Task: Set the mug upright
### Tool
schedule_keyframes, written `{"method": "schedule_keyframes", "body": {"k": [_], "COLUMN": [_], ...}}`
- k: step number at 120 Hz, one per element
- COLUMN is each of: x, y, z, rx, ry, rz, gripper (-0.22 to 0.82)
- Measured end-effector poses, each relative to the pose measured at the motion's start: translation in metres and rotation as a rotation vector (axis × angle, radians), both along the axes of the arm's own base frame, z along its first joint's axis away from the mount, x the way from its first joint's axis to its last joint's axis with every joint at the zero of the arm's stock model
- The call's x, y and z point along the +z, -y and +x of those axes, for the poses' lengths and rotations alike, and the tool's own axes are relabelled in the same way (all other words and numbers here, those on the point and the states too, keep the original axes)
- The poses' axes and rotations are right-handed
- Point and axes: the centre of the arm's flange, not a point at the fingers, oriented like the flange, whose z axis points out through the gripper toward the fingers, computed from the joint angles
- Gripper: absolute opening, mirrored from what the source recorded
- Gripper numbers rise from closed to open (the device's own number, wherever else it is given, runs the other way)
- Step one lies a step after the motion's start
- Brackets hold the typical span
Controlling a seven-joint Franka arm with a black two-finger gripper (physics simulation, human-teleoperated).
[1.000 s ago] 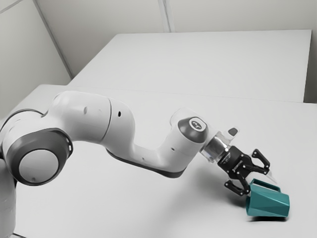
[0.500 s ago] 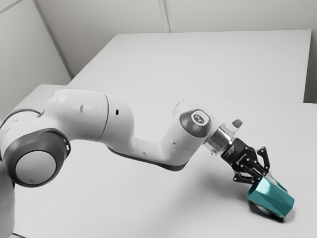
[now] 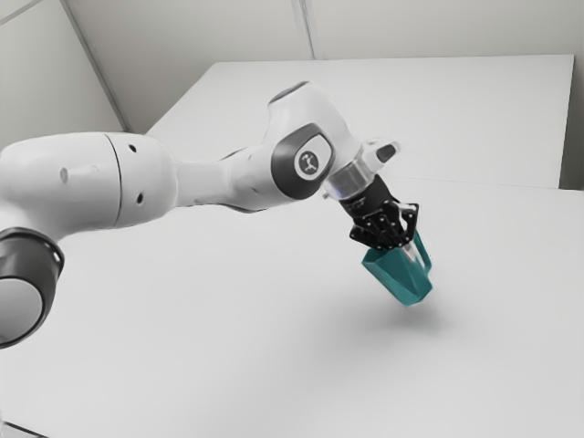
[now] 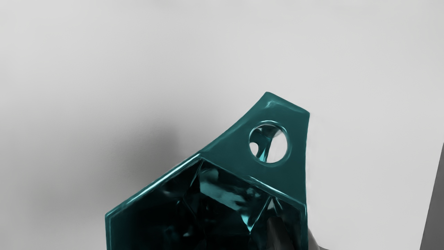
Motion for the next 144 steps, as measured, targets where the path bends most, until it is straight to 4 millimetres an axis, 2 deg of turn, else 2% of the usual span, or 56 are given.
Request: {"method": "schedule_keyframes", "body": {"k": [14, 28, 43, 59, 83, 111, 128, 144], "x": [0.028, 0.052, 0.066, 0.069, 0.056, 0.031, 0.016, 0.002], "y": [-0.041, -0.067, -0.103, -0.158, -0.219, -0.267, -0.287, -0.289], "z": [0.009, 0.002, -0.002, 0.002, -0.007, -0.024, -0.030, -0.030], "rx": [-0.013, -0.029, -0.028, 0.013, 0.051, 0.059, 0.064, 0.052], "ry": [0.076, 0.108, 0.118, 0.093, 0.035, 0.034, 0.053, 0.069], "rz": [0.142, 0.245, 0.355, 0.428, 0.476, 0.522, 0.535, 0.535], "gripper": [-0.18, -0.18, -0.18, -0.18, -0.18, -0.18, -0.18, -0.18]}}
